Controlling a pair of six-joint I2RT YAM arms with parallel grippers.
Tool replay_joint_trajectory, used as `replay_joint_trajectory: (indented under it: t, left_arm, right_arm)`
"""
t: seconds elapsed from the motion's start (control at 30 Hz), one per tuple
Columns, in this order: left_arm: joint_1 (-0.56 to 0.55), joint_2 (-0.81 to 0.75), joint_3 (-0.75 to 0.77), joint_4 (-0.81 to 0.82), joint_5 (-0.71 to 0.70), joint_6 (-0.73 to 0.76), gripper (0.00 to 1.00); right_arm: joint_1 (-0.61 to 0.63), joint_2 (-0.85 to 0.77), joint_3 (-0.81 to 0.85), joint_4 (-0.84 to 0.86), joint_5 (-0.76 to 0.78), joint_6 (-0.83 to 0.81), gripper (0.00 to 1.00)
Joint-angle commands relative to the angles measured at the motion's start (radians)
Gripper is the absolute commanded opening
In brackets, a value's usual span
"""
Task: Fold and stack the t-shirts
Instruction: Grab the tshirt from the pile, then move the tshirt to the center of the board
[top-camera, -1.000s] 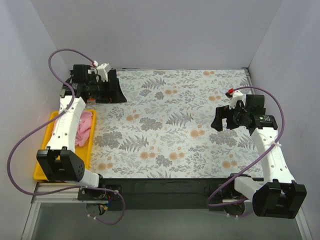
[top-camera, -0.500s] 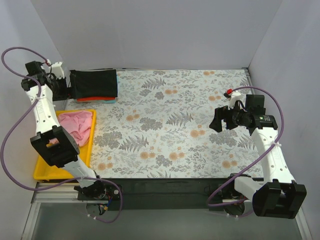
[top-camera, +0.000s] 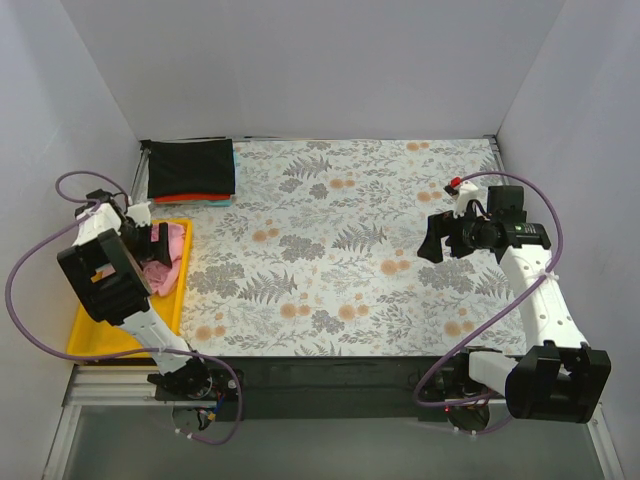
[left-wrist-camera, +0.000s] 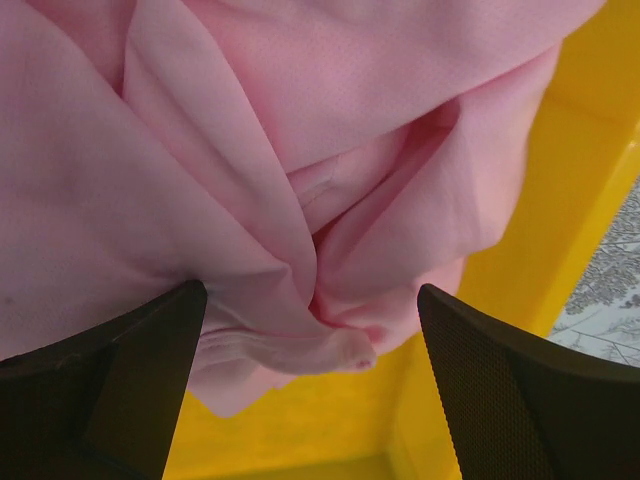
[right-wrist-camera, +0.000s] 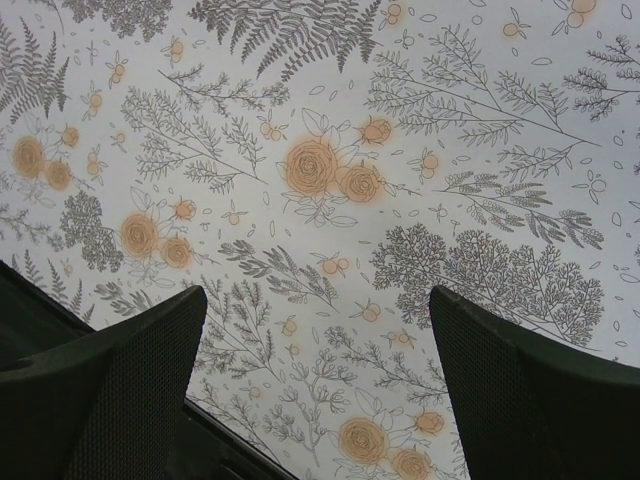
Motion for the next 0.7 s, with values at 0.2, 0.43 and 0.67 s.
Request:
replay_joint_trajectory:
  t: [0.2, 0.43, 0.67]
  left_arm:
    - [0.005, -0.032, 0.009, 0.11, -0.005, 0.029, 0.0]
    - [-0.032, -0.133, 0.31, -0.024, 0.259, -0.051, 0.0]
    - [-0.49, -0.286, 0.618, 0.071, 0.258, -0.233, 0.0]
  right_arm:
    - [-0.004, 0.01, 0.061, -0.004, -0.03, -0.022, 0.98]
    - [-0.004, 0.011, 0.091, -0.002, -0.063, -0.002, 0.98]
    - [-0.006, 0.008, 0.099, -0.004, -0.082, -0.003, 0.98]
